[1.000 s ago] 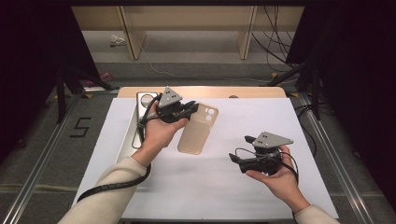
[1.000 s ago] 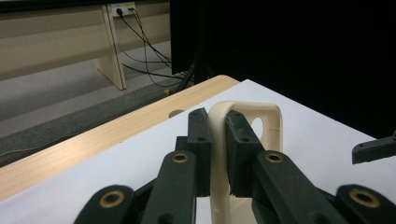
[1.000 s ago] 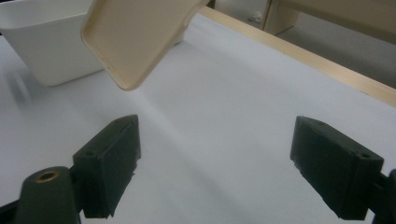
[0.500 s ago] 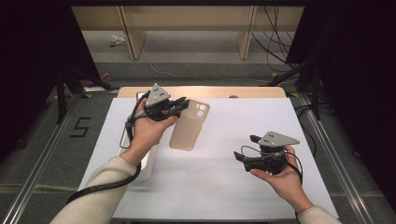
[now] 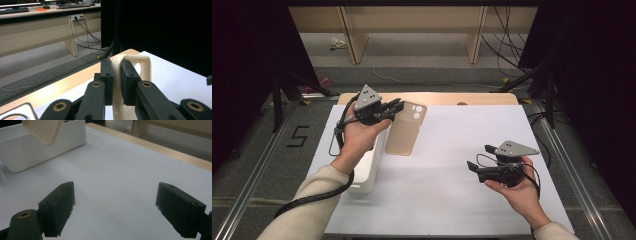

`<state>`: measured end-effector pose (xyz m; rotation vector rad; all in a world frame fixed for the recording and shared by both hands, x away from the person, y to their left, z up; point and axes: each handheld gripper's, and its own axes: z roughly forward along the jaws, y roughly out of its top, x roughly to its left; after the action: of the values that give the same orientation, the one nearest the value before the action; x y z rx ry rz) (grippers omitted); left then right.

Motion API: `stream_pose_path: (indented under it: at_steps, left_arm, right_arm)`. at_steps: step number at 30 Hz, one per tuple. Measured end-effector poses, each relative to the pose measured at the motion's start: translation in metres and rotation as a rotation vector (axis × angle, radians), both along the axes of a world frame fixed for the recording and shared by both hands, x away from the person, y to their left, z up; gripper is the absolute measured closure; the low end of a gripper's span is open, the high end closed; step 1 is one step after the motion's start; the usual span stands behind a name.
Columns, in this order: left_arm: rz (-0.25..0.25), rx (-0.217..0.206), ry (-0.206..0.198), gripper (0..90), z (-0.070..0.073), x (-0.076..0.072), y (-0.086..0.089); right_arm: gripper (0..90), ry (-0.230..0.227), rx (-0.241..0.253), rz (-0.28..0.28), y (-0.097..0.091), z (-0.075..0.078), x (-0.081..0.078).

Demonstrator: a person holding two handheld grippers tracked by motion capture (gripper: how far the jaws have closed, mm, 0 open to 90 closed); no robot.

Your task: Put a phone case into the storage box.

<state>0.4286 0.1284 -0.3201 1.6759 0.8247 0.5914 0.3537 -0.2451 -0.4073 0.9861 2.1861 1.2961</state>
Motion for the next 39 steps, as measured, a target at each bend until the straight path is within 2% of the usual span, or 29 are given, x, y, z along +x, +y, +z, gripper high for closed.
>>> stream_pose_path:
  at_steps: [20,39]
  left_arm:
    - [0.029,-0.018,-0.017,81.6,0.006,0.008,0.026]
    - [0.099,-0.047,-0.015,81.5,0.010,0.018,0.066]
  right_arm:
    - [16.6,0.014,0.022,-0.018,-0.006,-0.001,0.001]
    - [16.6,0.022,0.037,-0.021,-0.007,-0.002,0.002]
